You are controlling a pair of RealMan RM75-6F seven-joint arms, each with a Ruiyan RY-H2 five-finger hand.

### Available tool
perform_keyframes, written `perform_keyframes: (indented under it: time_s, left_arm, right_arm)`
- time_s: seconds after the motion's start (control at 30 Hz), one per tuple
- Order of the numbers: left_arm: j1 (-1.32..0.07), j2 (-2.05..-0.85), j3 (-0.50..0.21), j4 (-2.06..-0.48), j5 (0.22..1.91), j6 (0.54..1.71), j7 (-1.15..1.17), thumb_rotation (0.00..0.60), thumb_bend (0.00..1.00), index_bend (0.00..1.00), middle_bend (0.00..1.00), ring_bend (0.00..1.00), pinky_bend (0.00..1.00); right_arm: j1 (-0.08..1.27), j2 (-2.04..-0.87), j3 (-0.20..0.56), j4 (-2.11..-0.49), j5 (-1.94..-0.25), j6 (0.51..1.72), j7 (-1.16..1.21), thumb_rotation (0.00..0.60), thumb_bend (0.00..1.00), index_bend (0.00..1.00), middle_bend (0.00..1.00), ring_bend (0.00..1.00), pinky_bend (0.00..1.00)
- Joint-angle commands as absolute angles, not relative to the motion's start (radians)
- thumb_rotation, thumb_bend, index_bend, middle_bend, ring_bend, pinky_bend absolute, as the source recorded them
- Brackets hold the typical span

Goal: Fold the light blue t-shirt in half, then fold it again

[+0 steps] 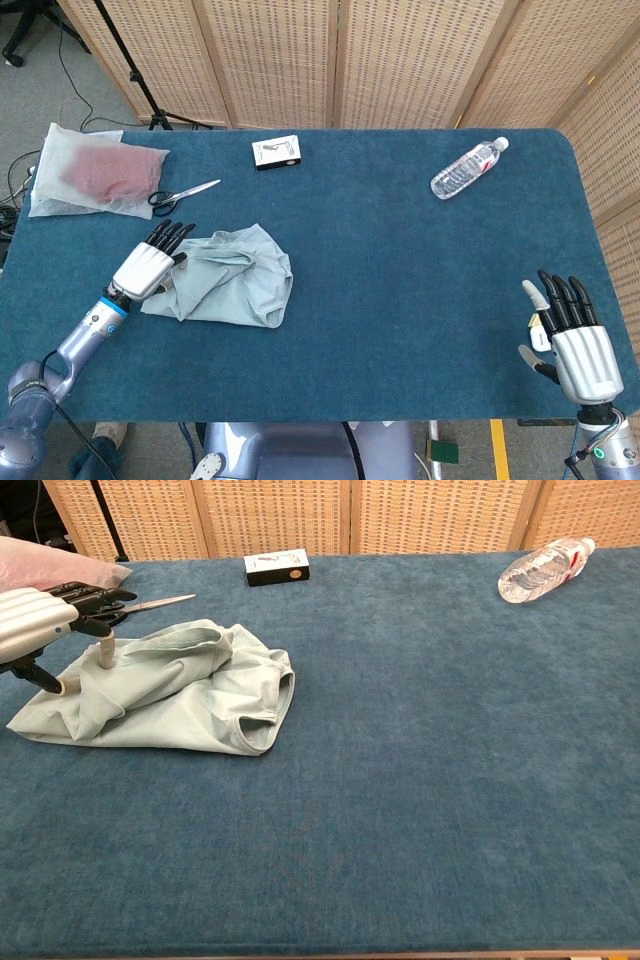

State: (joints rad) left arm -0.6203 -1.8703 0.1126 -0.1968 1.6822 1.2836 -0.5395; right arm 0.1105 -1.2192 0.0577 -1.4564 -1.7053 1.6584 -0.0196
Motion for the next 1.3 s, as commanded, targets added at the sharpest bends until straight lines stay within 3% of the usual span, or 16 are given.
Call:
perform_keyframes:
  time_s: [0.03,0.4,0.73,0.97,1.3]
  left_arm:
    - [-0.621,-1.872,0.113,-0.196,1.682,1.284,-0.538,0.600,0.37,0.56,0.00,0.00,0.00]
    - [-0.621,-1.873,0.116,-0.197,1.680,1.285,-0.539,0.600,0.56,0.62,0.00,0.00,0.00]
    - [-0.618,-1.871,0.116,-0.194,1.680,1.321,-0.543,0.600,0.58,0.67,0.00,0.00,0.00]
    - [-0.621,-1.858,0.130,-0.176,1.706,1.452,-0.470,0.600,0.58,0.68,0.00,0.00,0.00]
    - [-0.636,-1.847,0.213,-0.160,1.807,1.632,-0.283,0.600,0.58,0.68,0.00,0.00,0.00]
  right_arm:
    - [0.110,-1.219,0.058,-1.457,-1.705,1.659,-0.019,0.600,0.00,0.00,0.00,0.00,0.00]
    - [0.110,-1.218,0.057,-1.457,-1.707,1.660,-0.017,0.600,0.00,0.00,0.00,0.00,0.00]
    - [0.109,-1.217,0.057,-1.459,-1.707,1.662,-0.016,0.600,0.00,0.00,0.00,0.00,0.00]
    - [0.109,-1.217,0.056,-1.460,-1.709,1.661,-0.017,0.600,0.00,0.00,0.00,0.00,0.00]
    - [0.107,-1.217,0.051,-1.465,-1.716,1.664,-0.023,0.600,0.00,0.00,0.00,0.00,0.00]
